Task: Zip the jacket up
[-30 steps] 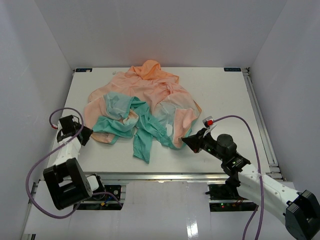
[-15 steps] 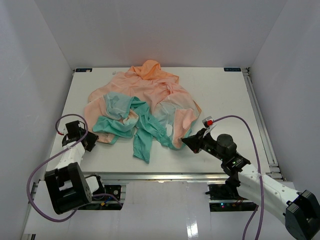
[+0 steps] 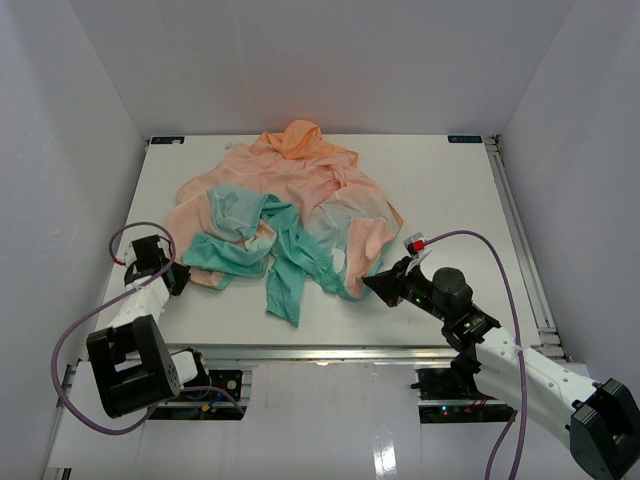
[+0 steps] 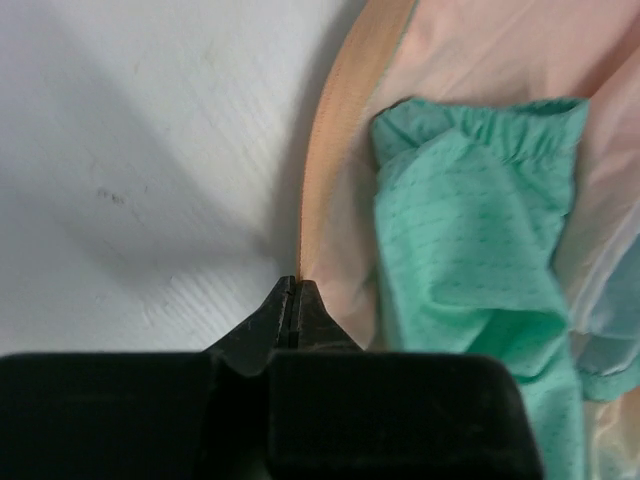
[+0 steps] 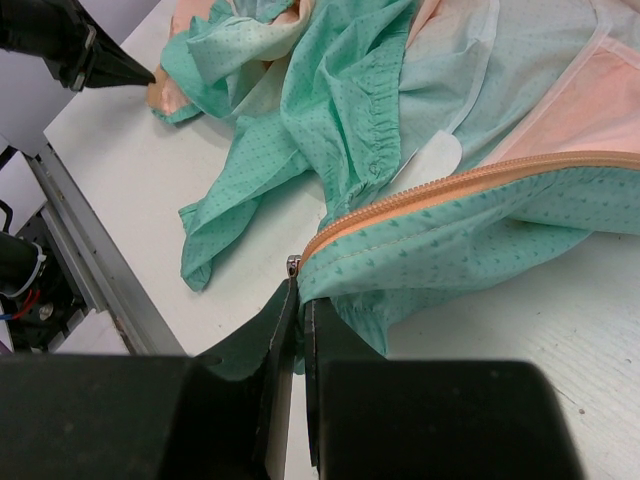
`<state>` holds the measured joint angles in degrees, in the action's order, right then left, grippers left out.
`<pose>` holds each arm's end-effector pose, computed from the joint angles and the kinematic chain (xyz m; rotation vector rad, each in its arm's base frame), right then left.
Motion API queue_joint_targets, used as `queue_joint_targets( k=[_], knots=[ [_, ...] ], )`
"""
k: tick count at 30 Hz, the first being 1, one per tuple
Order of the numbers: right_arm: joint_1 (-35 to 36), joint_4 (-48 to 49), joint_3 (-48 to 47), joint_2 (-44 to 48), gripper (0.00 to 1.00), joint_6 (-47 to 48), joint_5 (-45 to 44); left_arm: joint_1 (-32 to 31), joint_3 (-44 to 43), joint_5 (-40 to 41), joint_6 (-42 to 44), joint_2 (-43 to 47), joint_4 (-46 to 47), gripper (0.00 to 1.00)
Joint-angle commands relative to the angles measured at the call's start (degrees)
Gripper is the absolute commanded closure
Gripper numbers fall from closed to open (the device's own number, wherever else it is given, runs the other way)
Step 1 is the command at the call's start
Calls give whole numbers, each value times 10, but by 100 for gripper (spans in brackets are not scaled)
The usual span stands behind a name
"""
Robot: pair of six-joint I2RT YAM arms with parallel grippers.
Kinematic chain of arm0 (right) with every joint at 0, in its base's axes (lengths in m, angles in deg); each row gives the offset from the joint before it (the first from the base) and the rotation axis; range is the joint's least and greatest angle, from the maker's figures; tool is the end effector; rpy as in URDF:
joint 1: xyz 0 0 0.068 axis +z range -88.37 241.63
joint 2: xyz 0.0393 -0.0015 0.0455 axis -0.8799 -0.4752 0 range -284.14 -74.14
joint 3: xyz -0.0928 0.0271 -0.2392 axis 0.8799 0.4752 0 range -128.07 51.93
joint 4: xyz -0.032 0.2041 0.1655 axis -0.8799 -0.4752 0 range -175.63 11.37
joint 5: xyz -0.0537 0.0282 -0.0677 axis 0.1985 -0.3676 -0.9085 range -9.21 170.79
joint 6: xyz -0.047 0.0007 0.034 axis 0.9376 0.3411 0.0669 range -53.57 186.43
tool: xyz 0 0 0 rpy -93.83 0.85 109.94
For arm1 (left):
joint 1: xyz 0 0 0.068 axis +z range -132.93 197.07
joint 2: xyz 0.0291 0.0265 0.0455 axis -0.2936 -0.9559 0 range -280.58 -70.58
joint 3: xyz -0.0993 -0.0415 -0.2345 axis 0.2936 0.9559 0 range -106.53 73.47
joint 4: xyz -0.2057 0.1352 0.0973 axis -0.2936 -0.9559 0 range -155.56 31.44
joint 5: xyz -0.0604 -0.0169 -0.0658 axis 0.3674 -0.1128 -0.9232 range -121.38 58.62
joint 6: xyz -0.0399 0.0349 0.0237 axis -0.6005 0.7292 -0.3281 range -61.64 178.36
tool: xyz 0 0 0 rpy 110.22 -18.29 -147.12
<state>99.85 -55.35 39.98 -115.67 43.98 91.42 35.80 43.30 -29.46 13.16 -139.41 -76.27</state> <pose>0.1474 0.1259 0.1953 -0.3874 1.7274 0.9398 0.2134 0.0738 0.1408 -1.3661 2.1646 -0.1354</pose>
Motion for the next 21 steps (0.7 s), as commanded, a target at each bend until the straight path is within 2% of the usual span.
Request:
queue_joint_targets(
  k=[1,6,8,11,15,19,21],
  knots=[
    [-2,14,-16,14,92,3,-5,5,-138,87,62,-13,-70,100],
    [-2,12,-13,17,92,2,-8,6,-228,154,149,41,-101,100],
    [-2,13,-14,15,92,1,-7,6,-266,105,198,51,-103,100],
    [-2,15,-13,10,92,0,-7,-33,-345,-33,271,33,-116,100],
    [-2,17,-16,-1,92,-3,-9,-246,-469,-6,312,-75,-224,100],
    [-1,15,-22,-15,92,-7,-4,-421,-422,46,298,-94,-218,100],
    [-1,17,-19,-22,92,-9,-10,-482,-385,52,286,-102,-196,100]
  ],
)
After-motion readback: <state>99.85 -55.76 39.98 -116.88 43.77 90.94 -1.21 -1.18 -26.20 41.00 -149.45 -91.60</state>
